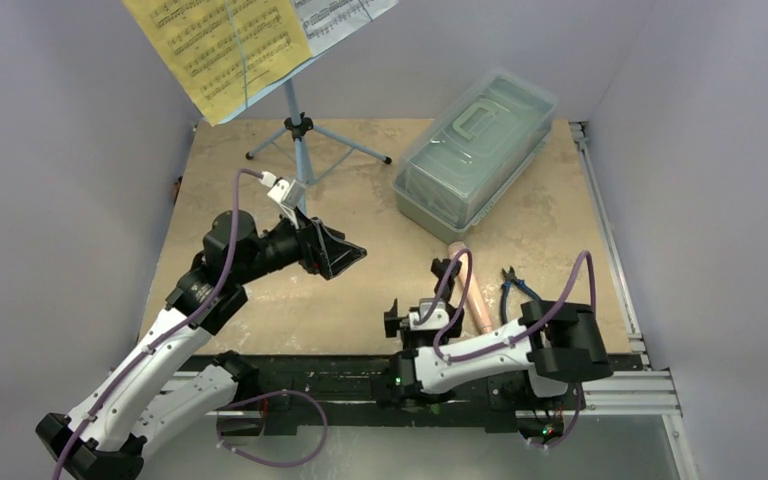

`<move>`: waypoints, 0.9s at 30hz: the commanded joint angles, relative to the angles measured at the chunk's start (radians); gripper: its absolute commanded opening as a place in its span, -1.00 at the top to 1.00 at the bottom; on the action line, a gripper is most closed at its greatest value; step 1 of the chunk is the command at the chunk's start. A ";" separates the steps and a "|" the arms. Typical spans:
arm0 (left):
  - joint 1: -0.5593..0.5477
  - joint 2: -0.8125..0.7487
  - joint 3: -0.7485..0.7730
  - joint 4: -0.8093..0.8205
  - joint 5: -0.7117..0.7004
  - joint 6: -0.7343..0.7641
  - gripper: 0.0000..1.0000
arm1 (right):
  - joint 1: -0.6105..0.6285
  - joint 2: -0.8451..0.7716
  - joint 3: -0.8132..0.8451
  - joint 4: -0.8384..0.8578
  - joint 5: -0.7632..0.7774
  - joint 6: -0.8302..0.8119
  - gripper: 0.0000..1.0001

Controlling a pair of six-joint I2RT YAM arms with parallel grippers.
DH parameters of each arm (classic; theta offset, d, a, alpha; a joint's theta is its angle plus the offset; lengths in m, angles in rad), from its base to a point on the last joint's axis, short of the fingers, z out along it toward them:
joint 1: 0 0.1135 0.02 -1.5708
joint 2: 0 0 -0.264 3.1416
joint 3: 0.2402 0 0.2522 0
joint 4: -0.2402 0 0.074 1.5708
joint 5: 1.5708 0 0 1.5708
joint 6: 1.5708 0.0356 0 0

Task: Set up the instrument practice props

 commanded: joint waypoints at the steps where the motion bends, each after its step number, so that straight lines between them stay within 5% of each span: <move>1: 0.000 0.014 -0.022 0.084 0.052 -0.018 -0.60 | 0.136 -0.068 -0.008 -0.032 0.138 0.143 -0.98; 15: 0.000 0.047 -0.040 0.131 0.098 -0.019 -0.60 | 0.328 -0.419 0.002 0.048 -0.086 0.298 -0.98; 17: -0.001 0.039 -0.051 0.162 0.147 -0.035 -0.61 | 0.328 -0.535 -0.049 0.221 -0.108 0.149 -0.98; 22: -0.004 -0.005 -0.196 0.493 0.392 -0.137 -0.64 | 0.326 -0.787 -0.303 1.203 -0.287 -0.933 -0.98; 27: -0.035 -0.030 -0.291 0.643 0.455 -0.076 -0.67 | 0.328 -0.930 -0.393 1.285 -0.409 -1.111 -0.98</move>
